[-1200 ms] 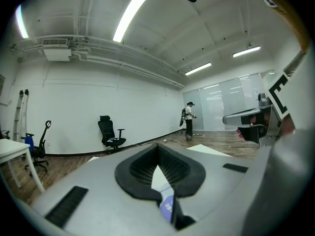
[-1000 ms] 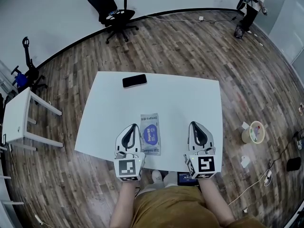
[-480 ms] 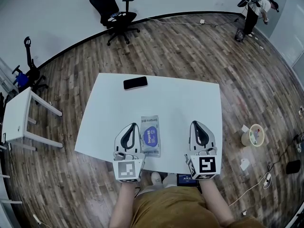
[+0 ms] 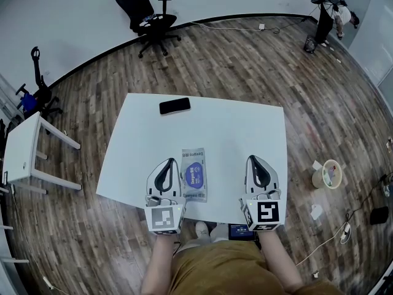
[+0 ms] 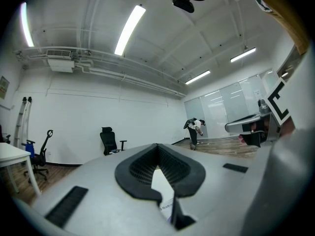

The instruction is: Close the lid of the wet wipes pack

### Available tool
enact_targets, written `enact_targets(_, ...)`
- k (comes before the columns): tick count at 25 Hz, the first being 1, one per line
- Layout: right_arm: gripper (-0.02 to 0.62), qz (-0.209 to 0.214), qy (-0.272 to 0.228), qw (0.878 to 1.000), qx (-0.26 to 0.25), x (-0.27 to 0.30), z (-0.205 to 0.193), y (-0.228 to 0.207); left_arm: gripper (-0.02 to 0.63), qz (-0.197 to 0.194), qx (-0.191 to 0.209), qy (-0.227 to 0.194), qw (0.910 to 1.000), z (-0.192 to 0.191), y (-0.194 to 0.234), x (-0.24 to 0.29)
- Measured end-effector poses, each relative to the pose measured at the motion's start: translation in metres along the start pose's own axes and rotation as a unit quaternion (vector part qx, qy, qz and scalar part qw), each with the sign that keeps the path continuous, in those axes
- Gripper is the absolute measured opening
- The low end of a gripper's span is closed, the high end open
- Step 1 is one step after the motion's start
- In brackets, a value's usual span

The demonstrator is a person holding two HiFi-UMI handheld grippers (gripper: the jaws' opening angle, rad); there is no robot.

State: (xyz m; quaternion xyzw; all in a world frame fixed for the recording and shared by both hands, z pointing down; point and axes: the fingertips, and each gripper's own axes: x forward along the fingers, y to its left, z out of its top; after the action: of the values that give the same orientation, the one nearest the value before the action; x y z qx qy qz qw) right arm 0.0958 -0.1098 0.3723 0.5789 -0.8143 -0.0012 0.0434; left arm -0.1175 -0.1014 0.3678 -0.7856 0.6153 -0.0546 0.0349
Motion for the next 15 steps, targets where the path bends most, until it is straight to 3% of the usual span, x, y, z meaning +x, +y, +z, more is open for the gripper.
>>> enact_targets(15, 0.009, -0.004, 0.005, 1.0, -0.001, -0.0029, -0.0034, -0.0031, 0.006, 0.005, -0.004, 0.003, 1.0, -0.0035, 0.0006, -0.0006)
